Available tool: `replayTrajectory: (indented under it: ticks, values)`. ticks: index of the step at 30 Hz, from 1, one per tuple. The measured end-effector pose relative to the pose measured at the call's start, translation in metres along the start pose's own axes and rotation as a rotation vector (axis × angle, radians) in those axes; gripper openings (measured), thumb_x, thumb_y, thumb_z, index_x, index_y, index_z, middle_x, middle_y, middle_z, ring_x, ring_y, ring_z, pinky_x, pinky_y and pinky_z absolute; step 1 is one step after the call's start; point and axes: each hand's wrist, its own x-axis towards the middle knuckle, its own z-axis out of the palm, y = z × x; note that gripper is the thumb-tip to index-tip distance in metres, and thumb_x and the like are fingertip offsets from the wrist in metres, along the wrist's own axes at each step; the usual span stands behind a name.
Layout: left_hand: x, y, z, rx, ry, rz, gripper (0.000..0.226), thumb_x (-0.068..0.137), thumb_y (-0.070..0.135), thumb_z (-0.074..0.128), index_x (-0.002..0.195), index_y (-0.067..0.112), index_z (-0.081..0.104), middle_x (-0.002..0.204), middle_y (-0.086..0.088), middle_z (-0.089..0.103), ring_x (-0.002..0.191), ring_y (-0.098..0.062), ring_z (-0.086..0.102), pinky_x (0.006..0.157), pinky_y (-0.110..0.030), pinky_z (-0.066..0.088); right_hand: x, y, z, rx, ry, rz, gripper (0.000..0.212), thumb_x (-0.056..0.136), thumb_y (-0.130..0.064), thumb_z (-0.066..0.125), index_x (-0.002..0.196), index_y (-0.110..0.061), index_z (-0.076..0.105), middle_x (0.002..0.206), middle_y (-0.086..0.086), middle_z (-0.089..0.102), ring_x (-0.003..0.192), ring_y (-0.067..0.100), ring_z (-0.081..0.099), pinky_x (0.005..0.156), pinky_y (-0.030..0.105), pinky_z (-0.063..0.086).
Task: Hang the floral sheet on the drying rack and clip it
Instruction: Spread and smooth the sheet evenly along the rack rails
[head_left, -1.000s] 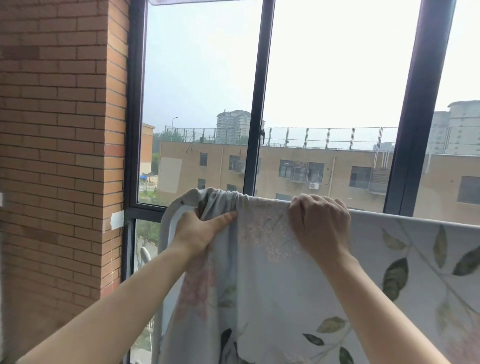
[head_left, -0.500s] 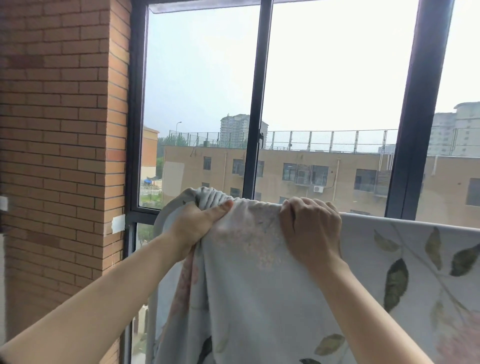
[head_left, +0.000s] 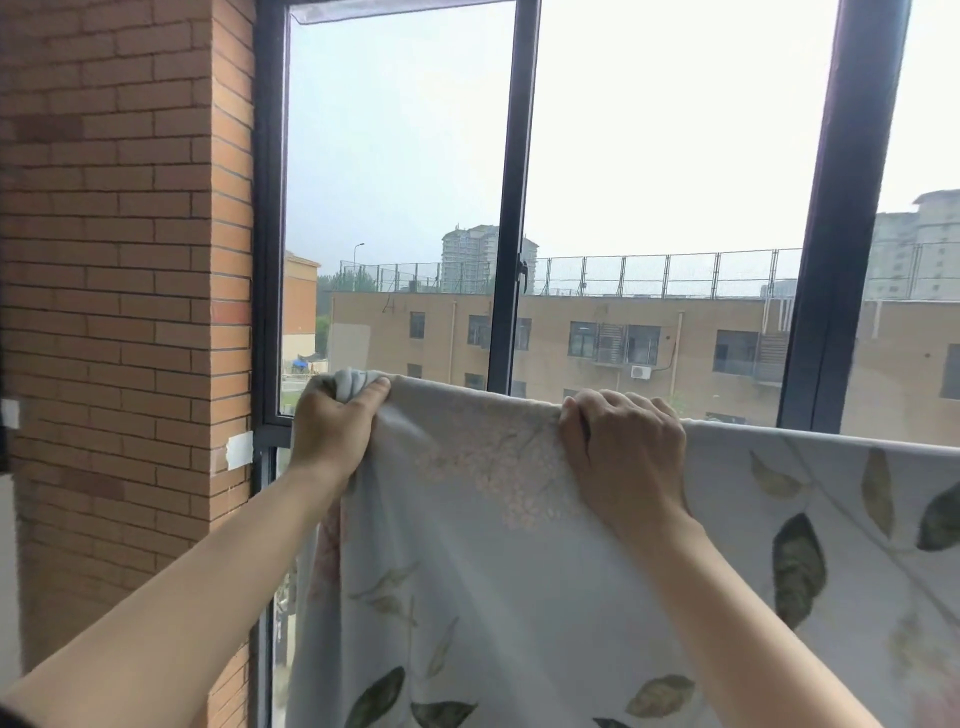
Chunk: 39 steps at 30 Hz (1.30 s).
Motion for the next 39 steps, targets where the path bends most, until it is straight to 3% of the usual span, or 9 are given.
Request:
replayTrajectory:
  ticks: [3, 5, 8, 12, 19, 22, 27, 32, 39]
  values:
    - [0.004, 0.000, -0.005, 0.074, -0.034, 0.014, 0.047, 0.085, 0.015, 0.064, 0.046, 0.021, 0.038, 0.052, 0.011, 0.036, 0.058, -0.010, 0.039, 0.066, -0.024, 0.036, 0.000, 0.000, -0.002, 0.006, -0.029, -0.002, 0.040, 0.091, -0.035, 0.037, 0.066, -0.020, 0.064, 0.067, -0.004, 0.068, 0.064, 0.023, 0.063, 0.069, 0.029, 0.041]
    - [0.006, -0.006, -0.016, 0.128, 0.030, -0.027, 0.022, 0.086, 0.025, 0.065, 0.074, 0.008, 0.058, 0.071, 0.003, 0.052, 0.072, -0.016, 0.049, 0.069, -0.024, 0.037, 0.000, 0.003, -0.005, 0.010, -0.036, 0.003, 0.038, 0.091, -0.034, 0.039, 0.066, -0.020, 0.064, 0.066, -0.004, 0.068, 0.063, 0.023, 0.062, 0.068, 0.029, 0.040]
    - [0.010, -0.020, -0.039, 0.181, 0.051, -0.118, 0.027, 0.086, 0.035, 0.065, 0.080, 0.012, 0.053, 0.091, -0.007, 0.060, 0.086, -0.025, 0.054, 0.070, -0.028, 0.035, 0.000, 0.007, -0.009, 0.022, -0.069, 0.030, 0.037, 0.090, -0.032, 0.040, 0.064, -0.020, 0.064, 0.065, -0.003, 0.067, 0.063, 0.024, 0.061, 0.065, 0.028, 0.036]
    - [0.014, -0.029, -0.052, 0.183, -0.015, -0.154, 0.034, 0.085, 0.039, 0.065, 0.067, 0.018, 0.045, 0.078, -0.004, 0.058, 0.077, -0.024, 0.054, 0.061, -0.030, 0.035, 0.007, -0.004, -0.013, 0.043, -0.125, 0.111, 0.036, 0.085, -0.034, 0.036, 0.066, -0.018, 0.063, 0.067, 0.000, 0.067, 0.065, 0.026, 0.058, 0.065, 0.028, 0.030]
    - [0.018, -0.034, -0.056, 0.102, -0.099, -0.139, 0.030, 0.086, 0.035, 0.066, 0.077, 0.009, 0.054, 0.074, -0.001, 0.058, 0.076, -0.023, 0.056, 0.070, -0.032, 0.043, 0.027, -0.104, -0.005, 0.279, -0.250, -0.057, 0.028, 0.092, -0.034, 0.046, 0.106, -0.018, 0.064, 0.101, 0.000, 0.068, 0.091, 0.022, 0.061, 0.083, 0.031, 0.040]
    - [0.022, -0.040, -0.063, 0.047, -0.139, -0.178, 0.039, 0.082, 0.035, 0.070, 0.089, -0.002, 0.061, 0.083, -0.008, 0.064, 0.079, -0.024, 0.061, 0.079, -0.041, 0.050, 0.028, -0.134, 0.014, 0.203, -0.288, -0.087, 0.030, 0.094, -0.042, 0.042, 0.095, -0.019, 0.061, 0.091, 0.001, 0.067, 0.086, 0.024, 0.060, 0.076, 0.032, 0.034]
    - [0.034, -0.049, -0.097, -0.050, -0.160, -0.250, 0.018, 0.073, 0.029, 0.080, 0.082, 0.020, 0.067, 0.087, -0.001, 0.069, 0.080, -0.020, 0.065, 0.078, -0.036, 0.055, 0.016, -0.136, 0.029, 0.122, -0.142, -0.045, 0.027, 0.092, -0.042, 0.043, 0.077, -0.021, 0.051, 0.073, -0.005, 0.062, 0.073, 0.024, 0.059, 0.071, 0.033, 0.034]
    - [0.035, -0.055, -0.108, -0.105, -0.243, -0.211, 0.010, 0.079, 0.031, 0.073, 0.082, 0.023, 0.067, 0.077, 0.000, 0.072, 0.075, -0.022, 0.067, 0.068, -0.035, 0.056, 0.017, -0.131, 0.033, 0.117, -0.117, -0.053, 0.027, 0.093, -0.041, 0.044, 0.076, -0.022, 0.050, 0.072, -0.006, 0.061, 0.070, 0.023, 0.057, 0.069, 0.030, 0.026]
    - [0.054, -0.079, -0.120, -0.087, -0.235, -0.119, 0.029, 0.085, 0.043, 0.064, 0.112, 0.032, 0.066, 0.102, 0.004, 0.070, 0.098, -0.018, 0.065, 0.083, -0.035, 0.054, 0.017, -0.131, 0.038, 0.124, -0.080, -0.056, 0.026, 0.092, -0.041, 0.045, 0.076, -0.021, 0.051, 0.072, -0.007, 0.060, 0.070, 0.023, 0.056, 0.070, 0.032, 0.031]
